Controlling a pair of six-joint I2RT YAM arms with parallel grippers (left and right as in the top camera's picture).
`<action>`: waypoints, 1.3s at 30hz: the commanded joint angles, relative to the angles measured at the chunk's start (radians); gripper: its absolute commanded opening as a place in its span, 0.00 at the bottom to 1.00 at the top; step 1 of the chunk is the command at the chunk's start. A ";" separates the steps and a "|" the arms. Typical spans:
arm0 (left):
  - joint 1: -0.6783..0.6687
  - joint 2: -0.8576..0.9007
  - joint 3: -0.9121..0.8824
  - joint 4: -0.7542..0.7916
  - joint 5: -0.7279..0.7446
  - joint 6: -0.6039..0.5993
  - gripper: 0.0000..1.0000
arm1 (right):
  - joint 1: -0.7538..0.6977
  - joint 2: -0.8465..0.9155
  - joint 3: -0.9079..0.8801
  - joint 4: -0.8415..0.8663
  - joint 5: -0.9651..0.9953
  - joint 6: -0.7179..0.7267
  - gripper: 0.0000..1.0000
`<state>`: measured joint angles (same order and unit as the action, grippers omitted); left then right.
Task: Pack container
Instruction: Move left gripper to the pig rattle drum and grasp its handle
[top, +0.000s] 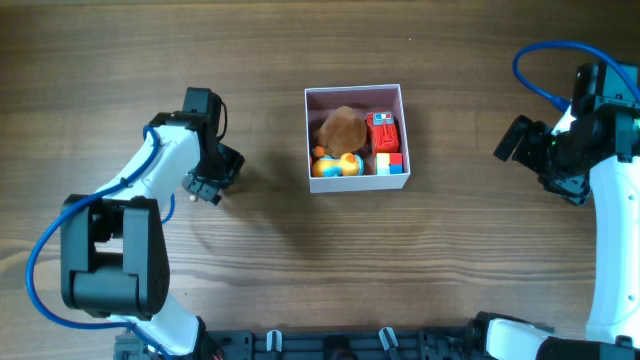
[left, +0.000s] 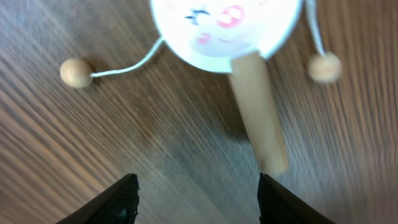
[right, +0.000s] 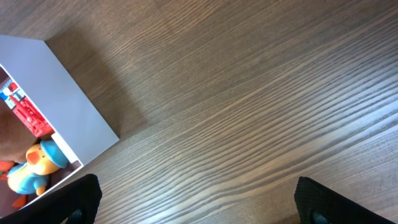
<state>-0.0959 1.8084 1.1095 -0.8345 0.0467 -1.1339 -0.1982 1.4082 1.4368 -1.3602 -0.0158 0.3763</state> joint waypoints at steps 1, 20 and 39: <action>0.008 -0.002 -0.016 0.028 -0.048 -0.210 0.64 | -0.002 0.004 0.010 -0.005 -0.008 -0.011 1.00; 0.010 0.006 -0.017 0.162 -0.069 -0.341 0.69 | -0.002 0.004 0.010 -0.006 -0.007 -0.011 1.00; 0.062 0.155 -0.018 0.122 0.011 -0.202 0.57 | -0.002 0.004 0.010 -0.042 -0.001 -0.010 1.00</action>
<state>-0.0330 1.8832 1.1309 -0.7078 -0.0010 -1.4498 -0.1982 1.4082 1.4368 -1.3998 -0.0185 0.3729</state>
